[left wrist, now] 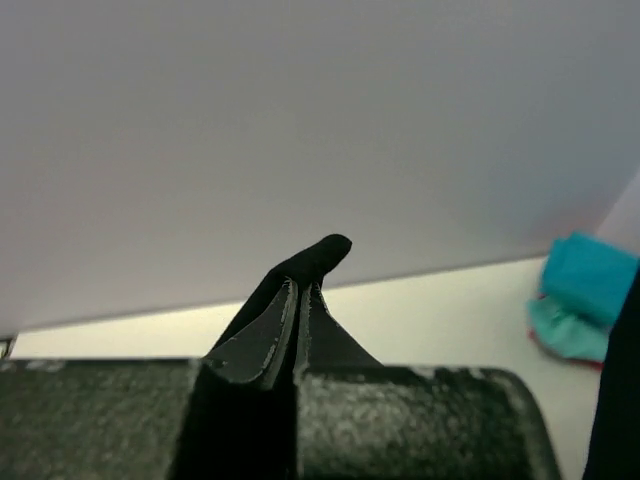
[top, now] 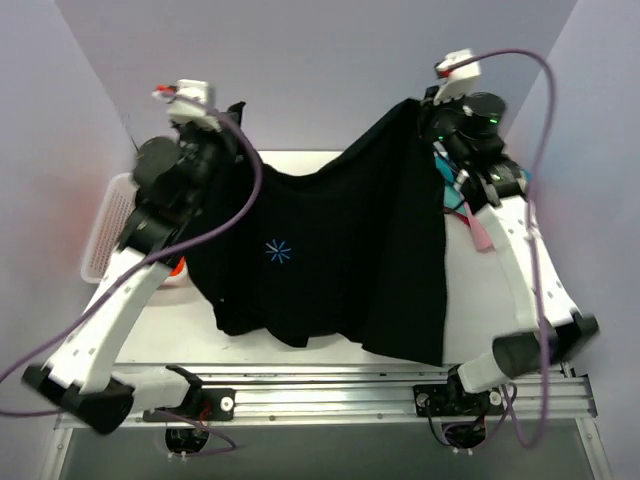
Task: Fold and stack the t-shirts
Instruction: Flatten the tshirt out
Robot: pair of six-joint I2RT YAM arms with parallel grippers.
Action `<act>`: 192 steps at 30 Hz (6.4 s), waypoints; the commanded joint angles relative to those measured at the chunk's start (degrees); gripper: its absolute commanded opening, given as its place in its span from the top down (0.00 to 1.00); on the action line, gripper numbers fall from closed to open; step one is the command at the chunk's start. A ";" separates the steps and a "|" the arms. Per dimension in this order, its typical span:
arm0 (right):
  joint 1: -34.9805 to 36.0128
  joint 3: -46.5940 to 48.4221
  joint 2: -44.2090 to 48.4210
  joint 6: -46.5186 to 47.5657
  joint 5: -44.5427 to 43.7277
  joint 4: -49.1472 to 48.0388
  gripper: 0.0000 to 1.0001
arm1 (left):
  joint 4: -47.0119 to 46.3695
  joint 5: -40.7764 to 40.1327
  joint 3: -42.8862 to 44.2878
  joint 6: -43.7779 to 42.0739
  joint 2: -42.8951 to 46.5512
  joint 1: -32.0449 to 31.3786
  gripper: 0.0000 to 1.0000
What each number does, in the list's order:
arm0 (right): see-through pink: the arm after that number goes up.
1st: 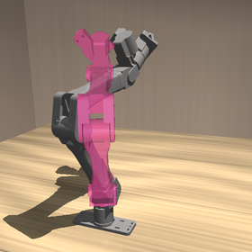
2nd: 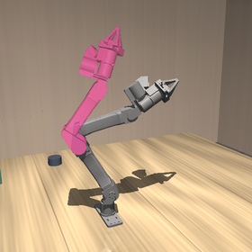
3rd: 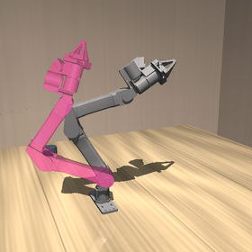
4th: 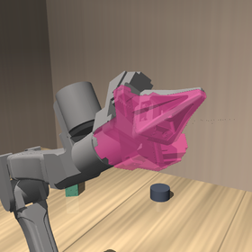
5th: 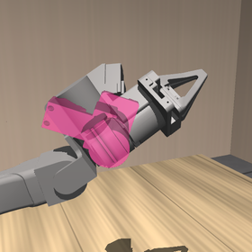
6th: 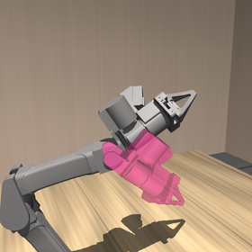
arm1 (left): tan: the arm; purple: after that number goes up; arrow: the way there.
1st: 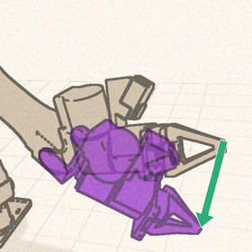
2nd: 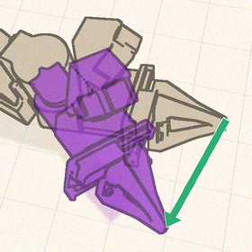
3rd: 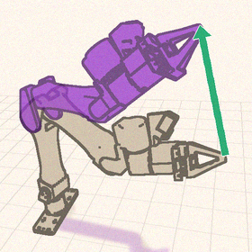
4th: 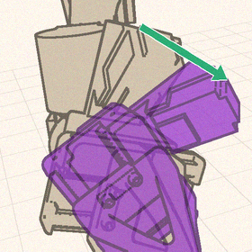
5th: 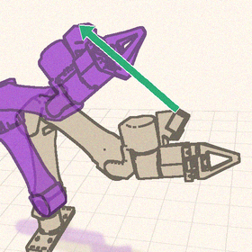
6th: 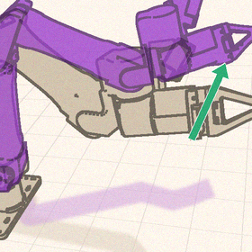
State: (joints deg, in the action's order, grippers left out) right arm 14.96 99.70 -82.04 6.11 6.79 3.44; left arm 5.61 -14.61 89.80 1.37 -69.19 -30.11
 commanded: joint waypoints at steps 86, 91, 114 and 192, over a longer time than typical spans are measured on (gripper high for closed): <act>36.80 -59.27 17.51 -49.61 -44.66 0.50 0.42 | 34.48 16.80 68.83 28.25 -94.81 25.80 0.31; 41.28 -59.80 24.20 -53.04 -49.15 7.19 0.39 | 23.86 22.07 69.56 29.66 -93.77 26.42 0.18; 33.91 -66.65 0.30 -50.67 -38.70 -21.19 0.56 | -2.71 12.77 -18.06 28.34 -11.17 16.66 0.06; 32.32 -62.96 2.59 -53.92 -50.82 -6.96 1.00 | 7.84 -9.64 -49.90 49.79 -12.98 -18.67 0.00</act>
State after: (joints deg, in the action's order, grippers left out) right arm 47.64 36.21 -79.09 -46.50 -40.42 -4.89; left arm 12.82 -21.69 40.77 48.01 -79.44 -49.12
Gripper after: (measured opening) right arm 0.019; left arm 0.999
